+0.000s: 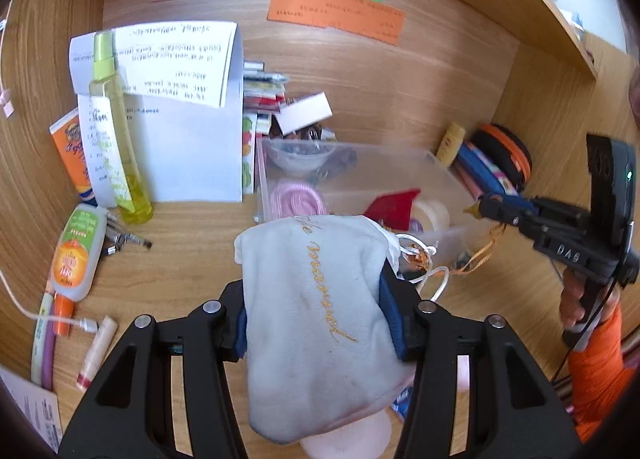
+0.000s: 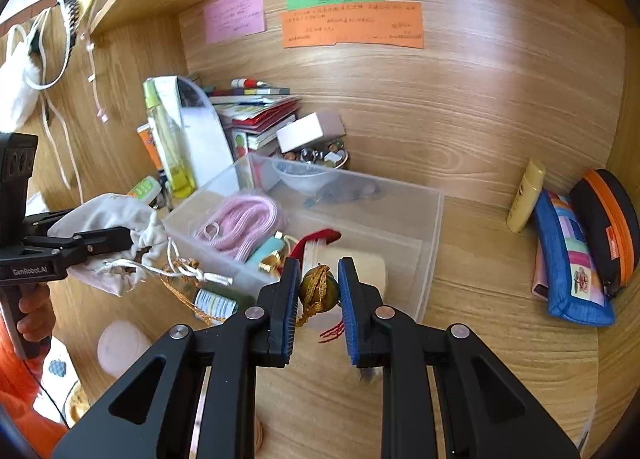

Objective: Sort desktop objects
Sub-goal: 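Carry the cloth pouch and gourd charm into the clear box and release both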

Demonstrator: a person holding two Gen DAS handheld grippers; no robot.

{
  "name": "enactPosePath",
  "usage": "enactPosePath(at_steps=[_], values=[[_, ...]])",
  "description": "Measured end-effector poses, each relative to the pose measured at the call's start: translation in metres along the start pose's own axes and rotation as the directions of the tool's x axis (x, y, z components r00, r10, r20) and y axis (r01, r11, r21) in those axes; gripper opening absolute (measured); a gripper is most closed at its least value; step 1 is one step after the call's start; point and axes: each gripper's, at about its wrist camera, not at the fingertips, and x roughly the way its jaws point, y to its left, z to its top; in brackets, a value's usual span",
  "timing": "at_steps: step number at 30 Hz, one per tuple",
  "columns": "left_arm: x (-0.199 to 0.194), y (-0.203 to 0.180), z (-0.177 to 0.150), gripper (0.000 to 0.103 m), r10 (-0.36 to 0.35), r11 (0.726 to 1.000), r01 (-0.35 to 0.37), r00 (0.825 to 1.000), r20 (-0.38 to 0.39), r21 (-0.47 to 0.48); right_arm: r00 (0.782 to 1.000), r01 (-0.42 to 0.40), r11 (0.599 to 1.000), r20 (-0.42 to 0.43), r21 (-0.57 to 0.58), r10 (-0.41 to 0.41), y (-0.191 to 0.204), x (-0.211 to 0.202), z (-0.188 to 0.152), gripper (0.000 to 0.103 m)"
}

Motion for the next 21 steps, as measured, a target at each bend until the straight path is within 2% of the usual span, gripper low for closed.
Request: enactPosePath(at_steps=[21], values=[[0.045,-0.002,0.075,0.051,0.019,1.000,-0.019,0.999,0.039,0.007,0.998,0.033,0.997,0.056,0.063,-0.037,-0.028,0.025,0.048,0.018]])
